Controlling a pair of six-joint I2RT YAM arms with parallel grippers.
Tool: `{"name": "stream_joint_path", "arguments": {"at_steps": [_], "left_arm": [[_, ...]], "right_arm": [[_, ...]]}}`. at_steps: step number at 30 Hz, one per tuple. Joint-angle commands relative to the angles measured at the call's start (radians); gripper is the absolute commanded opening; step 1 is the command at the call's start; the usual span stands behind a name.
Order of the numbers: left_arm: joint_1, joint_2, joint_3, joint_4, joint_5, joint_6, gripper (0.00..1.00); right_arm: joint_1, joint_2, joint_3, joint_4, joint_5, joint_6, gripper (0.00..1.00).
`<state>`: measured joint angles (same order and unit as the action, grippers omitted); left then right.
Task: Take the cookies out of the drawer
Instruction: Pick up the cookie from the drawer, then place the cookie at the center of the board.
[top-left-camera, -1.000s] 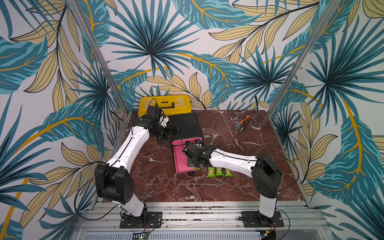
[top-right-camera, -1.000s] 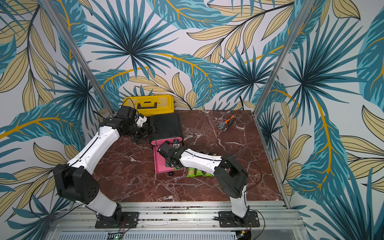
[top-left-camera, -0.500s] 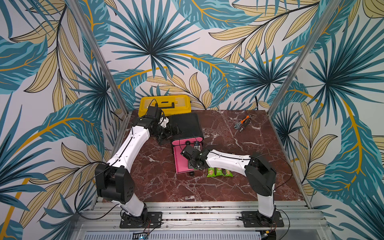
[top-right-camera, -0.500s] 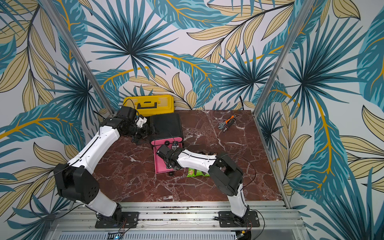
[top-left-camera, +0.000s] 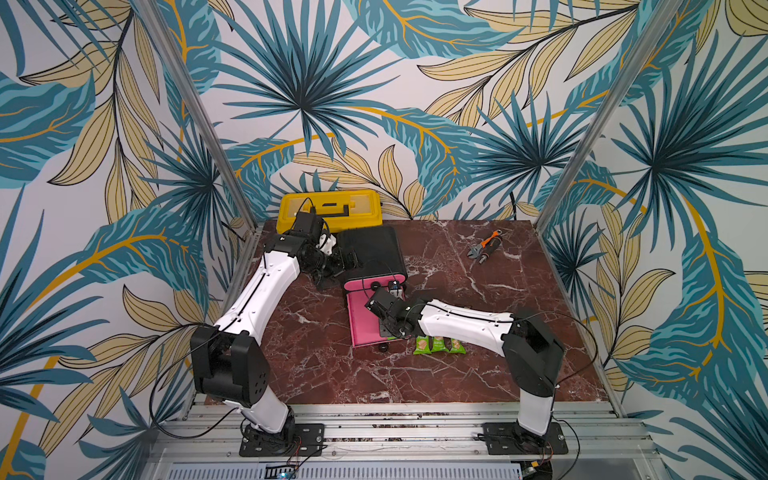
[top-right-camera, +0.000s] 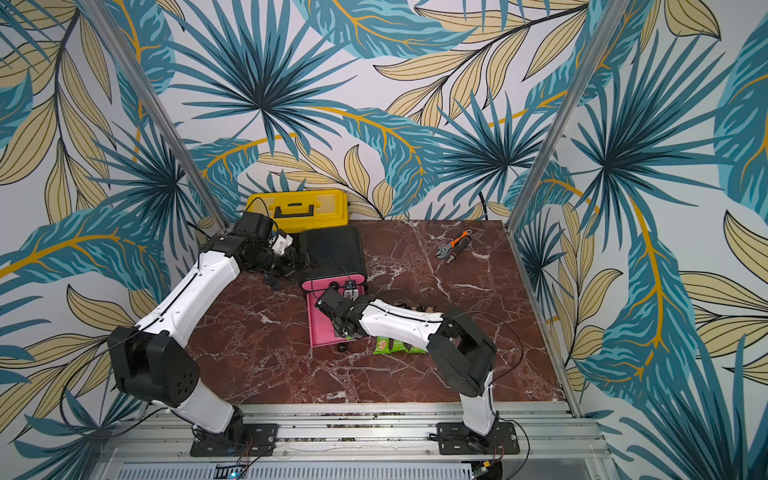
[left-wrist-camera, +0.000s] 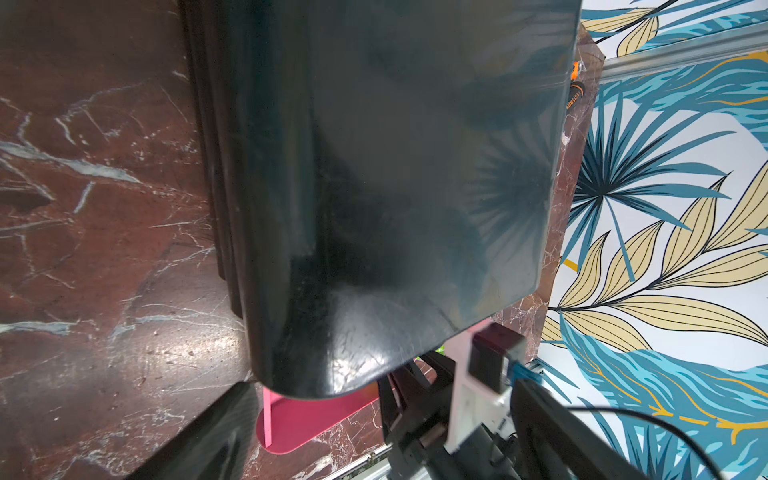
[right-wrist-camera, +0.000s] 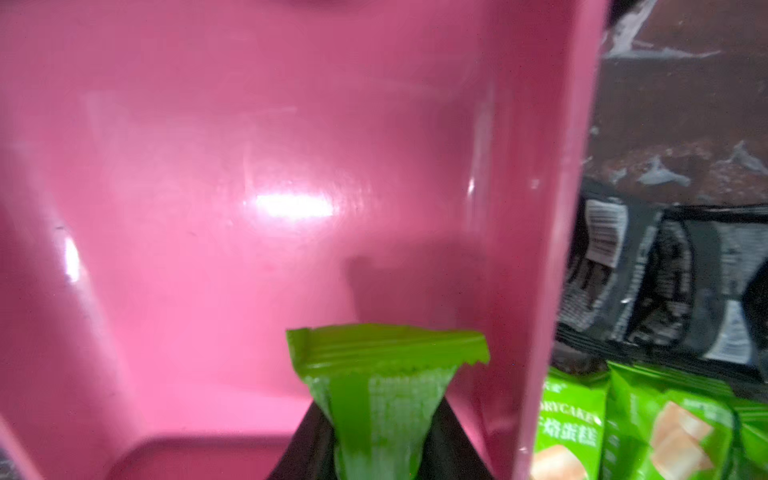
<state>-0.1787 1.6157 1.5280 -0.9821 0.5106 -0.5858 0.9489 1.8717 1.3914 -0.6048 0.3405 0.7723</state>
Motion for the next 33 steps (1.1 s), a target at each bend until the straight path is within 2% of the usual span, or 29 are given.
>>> {"name": "stream_joint_path", "arguments": {"at_steps": [1,7,16,19,22,27,33], "left_arm": [[0.007,-0.040,0.035,0.044,-0.012,-0.025,1.00],[0.002,-0.042,0.044,0.136,0.022,-0.094,1.00],[-0.057,-0.039,0.102,0.144,-0.024,-0.110,1.00],[-0.062,-0.037,0.096,0.151,-0.043,-0.122,1.00],[-0.068,-0.034,0.086,0.181,-0.066,-0.152,1.00],[-0.080,-0.015,0.087,0.244,-0.088,-0.244,1.00],[-0.086,0.045,0.167,0.234,-0.116,-0.258,1.00]], "right_arm": [[0.002,-0.117,-0.023,-0.023,0.021,-0.021,0.32],[0.002,-0.265,-0.097,-0.071,0.022,-0.010,0.31],[-0.001,-0.568,-0.292,-0.236,0.105,0.016,0.30],[-0.033,-0.669,-0.354,-0.311,0.124,0.036,0.30],[-0.109,-0.746,-0.423,-0.340,0.091,0.016,0.31],[-0.294,-0.747,-0.477,-0.338,0.017,-0.103,0.31],[-0.376,-0.600,-0.446,-0.317,-0.027,-0.216,0.31]]}}
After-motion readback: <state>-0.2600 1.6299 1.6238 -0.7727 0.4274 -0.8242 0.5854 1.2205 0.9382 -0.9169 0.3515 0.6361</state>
